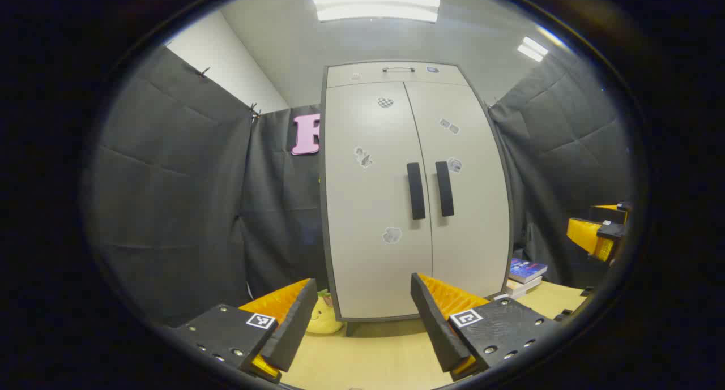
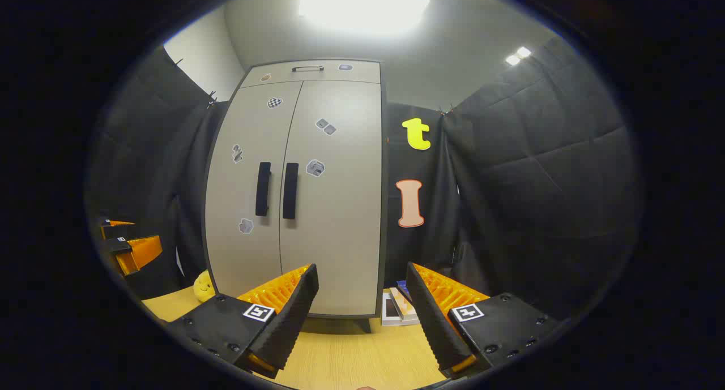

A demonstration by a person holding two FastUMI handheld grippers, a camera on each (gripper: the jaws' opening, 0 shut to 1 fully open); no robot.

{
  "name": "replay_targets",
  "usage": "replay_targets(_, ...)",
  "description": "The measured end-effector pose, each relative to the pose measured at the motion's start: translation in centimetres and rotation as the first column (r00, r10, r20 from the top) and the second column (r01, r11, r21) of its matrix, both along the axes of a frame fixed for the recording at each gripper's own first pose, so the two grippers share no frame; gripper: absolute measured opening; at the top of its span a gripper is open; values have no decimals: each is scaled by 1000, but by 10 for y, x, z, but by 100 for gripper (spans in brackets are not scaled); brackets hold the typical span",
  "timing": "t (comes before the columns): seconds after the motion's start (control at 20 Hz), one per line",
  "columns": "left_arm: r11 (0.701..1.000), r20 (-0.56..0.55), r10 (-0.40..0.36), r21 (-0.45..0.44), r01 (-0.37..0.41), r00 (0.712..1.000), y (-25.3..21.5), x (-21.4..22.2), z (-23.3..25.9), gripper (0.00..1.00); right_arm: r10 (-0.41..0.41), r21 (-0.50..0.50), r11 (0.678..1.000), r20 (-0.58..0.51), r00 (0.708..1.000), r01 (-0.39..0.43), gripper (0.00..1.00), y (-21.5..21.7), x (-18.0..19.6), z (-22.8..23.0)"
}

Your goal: Open the right door of the double-door shoe cabinet with the right hand, and open the left door with the left hand.

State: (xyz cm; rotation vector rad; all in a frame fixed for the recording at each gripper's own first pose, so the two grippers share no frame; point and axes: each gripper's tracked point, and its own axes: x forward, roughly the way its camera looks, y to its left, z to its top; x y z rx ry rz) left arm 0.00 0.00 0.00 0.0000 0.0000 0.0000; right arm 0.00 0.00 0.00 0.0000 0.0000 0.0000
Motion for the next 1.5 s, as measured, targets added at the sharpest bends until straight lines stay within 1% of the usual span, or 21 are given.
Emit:
replay_targets(0.3,1000,1,9,0,-9,1000,1,1,0,96,17,5,1000,-7,1000,-17,97,2,2,-2)
replay_targets(0.45,1000,2,11,0,-11,1000,1,2,1,96,22,0,1000,-5,1000,-22,96,6,11,0)
replay_targets(0.8,1000,10,12,17,-12,1000,1,2,4,96,31,-2,1000,-7,1000,-31,96,10,14,-3)
replay_targets(1.05,1000,10,23,20,-23,1000,2,3,4,96,48,12,999,-15,999,-47,96,18,20,-3)
replay_targets(1.15,999,9,30,20,-30,1000,3,4,2,95,60,15,998,0,998,-60,98,23,27,5)
replay_targets(1.3,999,9,42,19,-43,999,5,4,2,96,88,21,996,16,996,-89,96,35,40,16)
replay_targets(1.4,998,8,52,23,-53,999,7,5,0,95,104,32,994,17,994,-104,97,43,53,24)
replay_targets(1.5,997,8,66,30,-66,998,11,5,-1,96,102,42,994,5,995,-102,96,48,67,30)
